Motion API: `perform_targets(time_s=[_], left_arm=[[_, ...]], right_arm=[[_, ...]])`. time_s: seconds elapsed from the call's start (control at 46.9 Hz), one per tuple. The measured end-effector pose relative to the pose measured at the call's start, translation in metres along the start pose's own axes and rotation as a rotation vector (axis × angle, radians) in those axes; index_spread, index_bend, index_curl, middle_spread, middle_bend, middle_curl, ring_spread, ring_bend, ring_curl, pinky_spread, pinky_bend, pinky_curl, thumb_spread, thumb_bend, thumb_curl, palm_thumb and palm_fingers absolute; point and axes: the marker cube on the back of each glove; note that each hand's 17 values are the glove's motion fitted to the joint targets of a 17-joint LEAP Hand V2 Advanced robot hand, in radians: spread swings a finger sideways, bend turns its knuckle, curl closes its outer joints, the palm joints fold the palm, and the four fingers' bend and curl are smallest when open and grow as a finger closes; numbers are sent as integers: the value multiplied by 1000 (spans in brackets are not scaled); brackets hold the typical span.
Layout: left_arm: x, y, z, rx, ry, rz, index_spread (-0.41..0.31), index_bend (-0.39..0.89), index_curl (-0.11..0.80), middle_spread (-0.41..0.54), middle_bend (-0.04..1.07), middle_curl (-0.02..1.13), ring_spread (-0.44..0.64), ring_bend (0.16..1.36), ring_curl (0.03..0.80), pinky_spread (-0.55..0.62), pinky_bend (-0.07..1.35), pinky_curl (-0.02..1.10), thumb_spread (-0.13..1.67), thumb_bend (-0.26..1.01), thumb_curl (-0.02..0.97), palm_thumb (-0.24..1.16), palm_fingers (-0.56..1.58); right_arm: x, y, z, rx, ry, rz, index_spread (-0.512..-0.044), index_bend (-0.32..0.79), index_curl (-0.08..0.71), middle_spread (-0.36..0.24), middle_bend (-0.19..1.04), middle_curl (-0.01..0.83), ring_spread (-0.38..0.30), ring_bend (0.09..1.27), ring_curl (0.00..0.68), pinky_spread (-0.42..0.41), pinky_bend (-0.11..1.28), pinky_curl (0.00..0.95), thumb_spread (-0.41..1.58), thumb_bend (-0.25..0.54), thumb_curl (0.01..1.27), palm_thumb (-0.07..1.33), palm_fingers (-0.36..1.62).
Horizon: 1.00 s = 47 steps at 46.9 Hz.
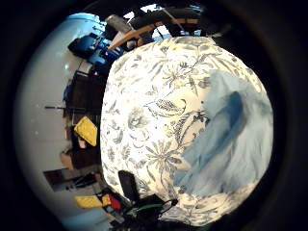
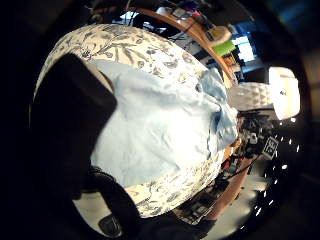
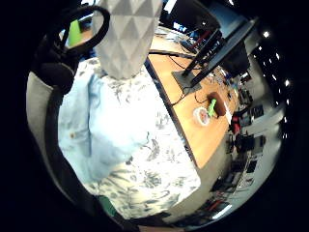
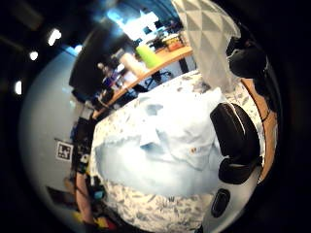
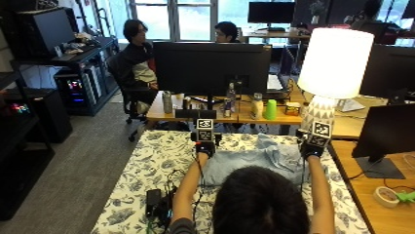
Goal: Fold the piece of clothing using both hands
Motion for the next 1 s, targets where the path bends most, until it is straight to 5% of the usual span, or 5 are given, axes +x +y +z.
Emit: perform_targets(time_s=[0.213,0.341,0.619,0.875,1.003], left_arm=[[13,65,-29,-110,-210,211,-54,123,408,54,152,334,40,545,407,242,366,305,1327,-6,93,22,323],[16,107,-8,-309,-306,350,-45,65,355,72,152,328,55,590,410,237,427,333,1170,-16,139,69,250],[-1,151,71,-668,-436,360,-36,68,257,103,184,324,90,664,406,223,539,370,933,-26,210,92,120],[-10,125,82,-450,-415,241,-76,223,306,18,199,338,48,618,361,177,431,332,1055,31,244,273,348],[-6,121,83,-371,-393,275,-127,251,343,-78,213,353,-43,570,338,81,367,316,1188,61,242,348,569]], right_arm=[[-17,54,-21,-384,-1,-337,-292,90,309,-133,179,434,-175,505,418,-145,520,400,1262,-43,258,911,810],[3,69,-2,-542,280,-296,-313,86,289,-115,163,424,-123,436,403,-32,504,399,1223,-70,230,758,580],[50,95,42,-593,460,-203,-371,98,234,-43,111,337,81,361,355,198,662,400,1050,-3,262,767,141],[67,103,74,-607,338,-139,-395,64,180,1,122,254,149,600,381,234,879,419,967,31,324,967,196],[69,76,92,-278,331,-106,-409,84,163,-19,142,245,38,735,398,86,915,413,950,29,342,1028,390]])
